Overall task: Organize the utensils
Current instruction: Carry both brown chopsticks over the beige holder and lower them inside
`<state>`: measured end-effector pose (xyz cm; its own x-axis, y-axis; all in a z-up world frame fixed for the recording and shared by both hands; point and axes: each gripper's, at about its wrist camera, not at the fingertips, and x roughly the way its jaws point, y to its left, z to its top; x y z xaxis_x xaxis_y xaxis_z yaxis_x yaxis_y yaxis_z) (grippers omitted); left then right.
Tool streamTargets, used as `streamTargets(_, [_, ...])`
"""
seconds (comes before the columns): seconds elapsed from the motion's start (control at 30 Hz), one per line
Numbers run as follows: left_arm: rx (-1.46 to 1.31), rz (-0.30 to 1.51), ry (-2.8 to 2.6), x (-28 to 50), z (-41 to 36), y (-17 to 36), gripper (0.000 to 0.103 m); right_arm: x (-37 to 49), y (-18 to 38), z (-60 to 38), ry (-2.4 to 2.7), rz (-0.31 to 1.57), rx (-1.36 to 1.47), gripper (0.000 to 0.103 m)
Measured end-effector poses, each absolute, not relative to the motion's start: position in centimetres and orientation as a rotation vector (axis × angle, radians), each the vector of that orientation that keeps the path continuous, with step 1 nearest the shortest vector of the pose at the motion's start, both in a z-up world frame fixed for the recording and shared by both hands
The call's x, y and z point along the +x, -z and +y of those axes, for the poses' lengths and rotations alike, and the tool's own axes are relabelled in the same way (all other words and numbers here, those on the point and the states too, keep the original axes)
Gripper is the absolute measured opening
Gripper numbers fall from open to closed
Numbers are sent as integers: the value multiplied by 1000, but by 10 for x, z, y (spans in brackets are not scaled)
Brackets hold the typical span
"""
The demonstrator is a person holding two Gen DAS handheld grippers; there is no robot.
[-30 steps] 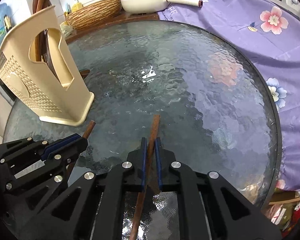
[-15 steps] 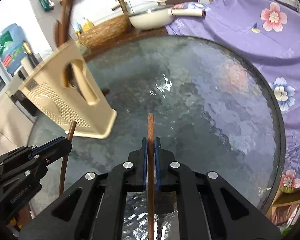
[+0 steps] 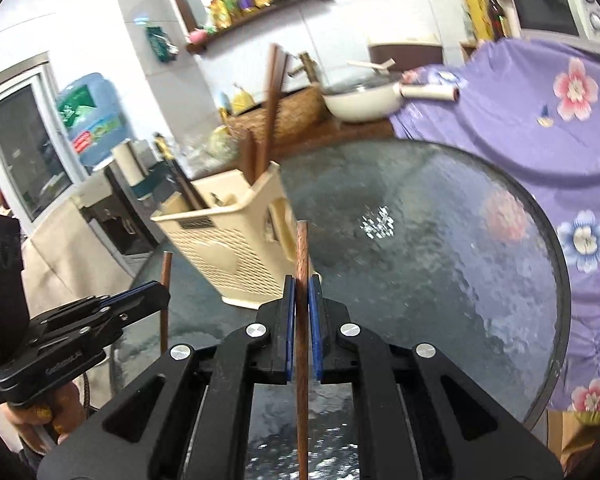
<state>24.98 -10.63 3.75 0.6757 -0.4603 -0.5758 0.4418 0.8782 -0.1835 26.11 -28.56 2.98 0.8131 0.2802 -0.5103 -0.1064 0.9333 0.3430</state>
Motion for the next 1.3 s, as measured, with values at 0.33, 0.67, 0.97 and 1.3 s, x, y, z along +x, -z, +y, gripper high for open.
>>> streamTargets(0.33, [-54,590,486,236,-84,-63,7,241,-61,-275,-271,544,280,8])
streamTargets(0.67, [-48,543,471,233,-74,-83,6,235,-94,-260,-325,504,213,8])
streamTargets(0.97, [-28,482,451,234,-70,-110,6,241,-130,-241,-366,464,137,7])
streamTargets(1.3, [-15,387,451,241,-64,-168,6,259,-184,-228,-426,442,110,7])
